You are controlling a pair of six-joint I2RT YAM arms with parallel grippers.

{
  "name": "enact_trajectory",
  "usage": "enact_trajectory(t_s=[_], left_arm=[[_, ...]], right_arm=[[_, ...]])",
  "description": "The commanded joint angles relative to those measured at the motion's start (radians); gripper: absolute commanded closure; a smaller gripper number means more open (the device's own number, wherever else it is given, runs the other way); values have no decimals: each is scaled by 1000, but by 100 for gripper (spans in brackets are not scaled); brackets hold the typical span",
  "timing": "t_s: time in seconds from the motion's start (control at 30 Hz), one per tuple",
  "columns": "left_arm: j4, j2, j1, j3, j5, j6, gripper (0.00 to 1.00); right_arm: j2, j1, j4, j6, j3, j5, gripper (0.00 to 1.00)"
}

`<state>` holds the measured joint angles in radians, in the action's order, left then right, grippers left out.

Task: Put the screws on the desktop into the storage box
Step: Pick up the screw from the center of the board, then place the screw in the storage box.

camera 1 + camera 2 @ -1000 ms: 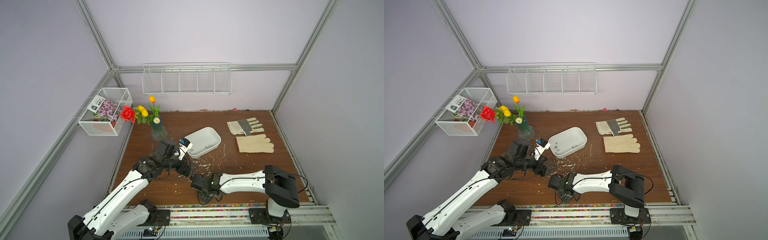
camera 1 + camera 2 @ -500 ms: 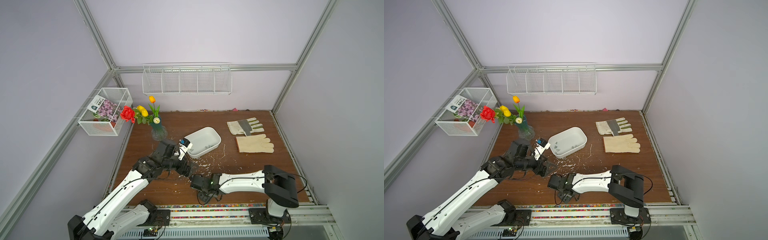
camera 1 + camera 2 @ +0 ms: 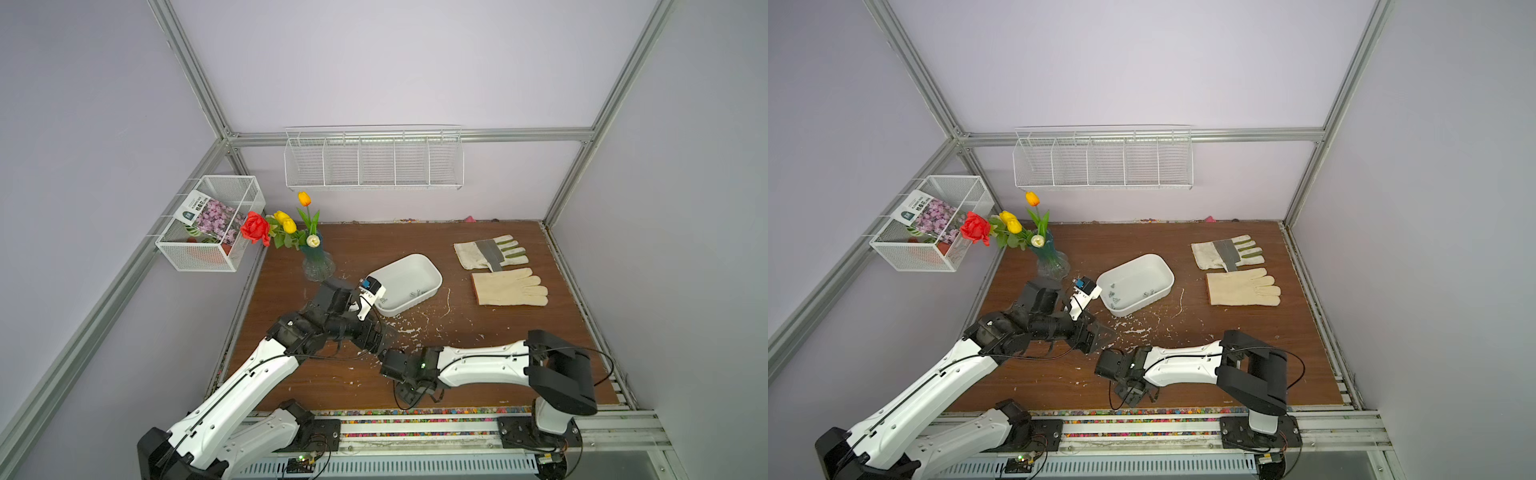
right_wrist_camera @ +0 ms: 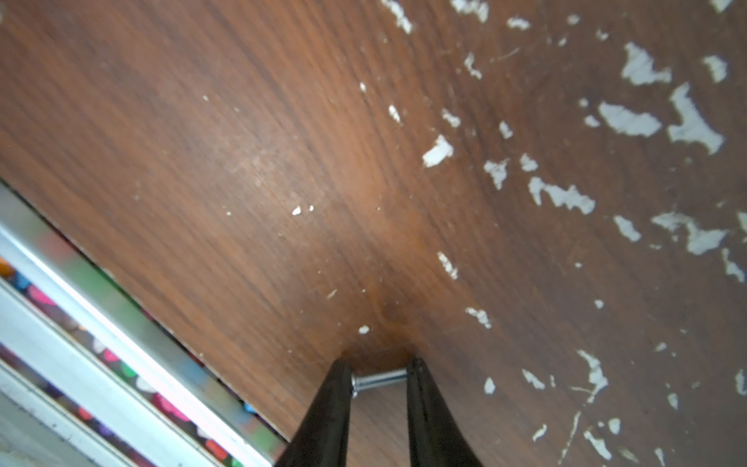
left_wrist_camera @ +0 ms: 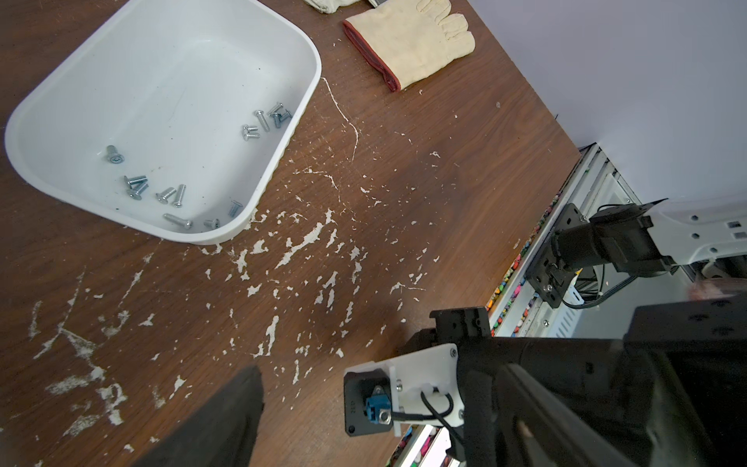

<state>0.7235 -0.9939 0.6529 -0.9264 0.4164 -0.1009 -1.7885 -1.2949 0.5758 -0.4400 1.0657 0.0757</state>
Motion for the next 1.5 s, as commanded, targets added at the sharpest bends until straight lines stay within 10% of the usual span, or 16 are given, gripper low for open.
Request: enact_trajectory(t_s=[0.0,0.8,1.47], left_arm=[[-5,1,1,-8,6,-4,7],[78,76,1,-77,-142,-25,2],[53,82,1,-52,-174,-44,0]], right_arm=[[-19,-2,34,6,-7,-11,74],[166,279,92,112,-26,-8,74],[-110,579,156,298,528,-93,73]])
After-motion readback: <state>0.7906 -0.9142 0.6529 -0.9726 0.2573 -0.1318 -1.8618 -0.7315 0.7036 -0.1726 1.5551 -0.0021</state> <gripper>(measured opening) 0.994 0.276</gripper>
